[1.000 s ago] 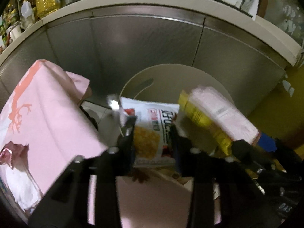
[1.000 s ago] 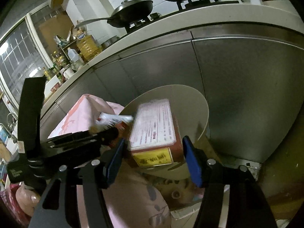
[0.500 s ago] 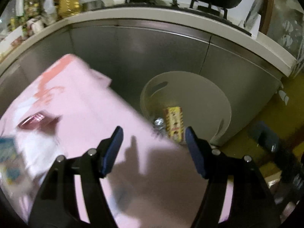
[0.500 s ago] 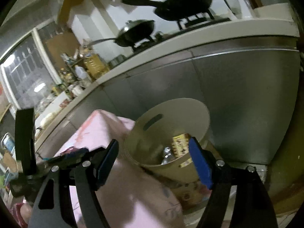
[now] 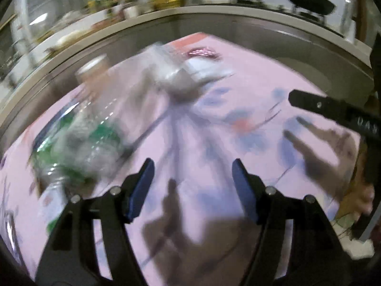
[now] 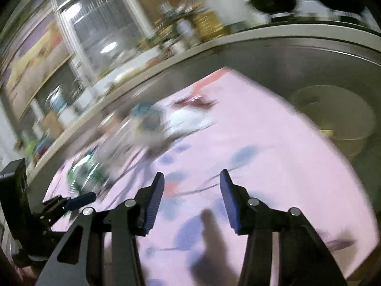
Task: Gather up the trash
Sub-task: 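Swing both open tools back over the table, then grasp the green soda can with the right tool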
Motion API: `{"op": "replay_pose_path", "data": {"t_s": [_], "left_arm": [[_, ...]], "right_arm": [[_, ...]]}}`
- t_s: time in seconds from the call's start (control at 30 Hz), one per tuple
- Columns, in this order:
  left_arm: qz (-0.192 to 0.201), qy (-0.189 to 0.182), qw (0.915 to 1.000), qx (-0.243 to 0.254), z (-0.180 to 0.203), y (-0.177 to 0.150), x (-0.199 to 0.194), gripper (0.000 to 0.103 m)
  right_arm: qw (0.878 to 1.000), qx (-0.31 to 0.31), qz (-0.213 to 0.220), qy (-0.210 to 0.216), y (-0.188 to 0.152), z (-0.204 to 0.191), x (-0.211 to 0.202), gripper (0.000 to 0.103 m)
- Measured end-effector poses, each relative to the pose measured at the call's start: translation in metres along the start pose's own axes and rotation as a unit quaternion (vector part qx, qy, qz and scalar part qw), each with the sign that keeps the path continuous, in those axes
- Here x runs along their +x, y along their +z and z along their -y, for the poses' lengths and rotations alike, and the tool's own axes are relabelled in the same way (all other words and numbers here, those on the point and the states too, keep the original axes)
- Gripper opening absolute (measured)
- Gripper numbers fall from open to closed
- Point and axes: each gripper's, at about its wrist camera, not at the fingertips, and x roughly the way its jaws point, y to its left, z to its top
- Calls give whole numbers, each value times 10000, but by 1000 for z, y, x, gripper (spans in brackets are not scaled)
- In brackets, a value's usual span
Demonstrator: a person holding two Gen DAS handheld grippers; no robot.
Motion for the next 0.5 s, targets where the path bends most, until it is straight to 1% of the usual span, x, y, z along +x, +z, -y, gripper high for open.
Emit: {"op": "replay_pose_path", "data": {"t_s": [0.07,0.13,0.2,0.27,0.3,0.37,0.43,0.5], "left_arm": [[-45,246,9992,-296,-32,-22,-13,65],[5,584,9963,-632,-65,-41,-29,65],[87,878,9908,-1028,-97,-57,-44,65],[177,1034,9845,-1408,-124,-68,-54,66],[214,1099,9809,-1592,-137,-73,-57,69],[241,1158,9754,-1861,-156,-79,-59,73],[253,1094,9724,-2043,-168,-81,-57,75],[239,1107,9710,-2105,-176,-82,-51,77]], "right_arm": [[9992,-259,-230,211,-8,-28,10,46],[9962,-614,-442,425,-12,-62,21,46],[9922,-945,-578,566,-16,-91,28,46],[9859,-1331,-701,727,-19,-124,36,46],[9833,-1475,-728,783,-23,-138,39,46],[9776,-1721,-800,909,-28,-164,44,46],[9745,-1844,-823,975,-28,-182,47,46],[9710,-2030,-753,1016,-23,-201,54,46]]}}
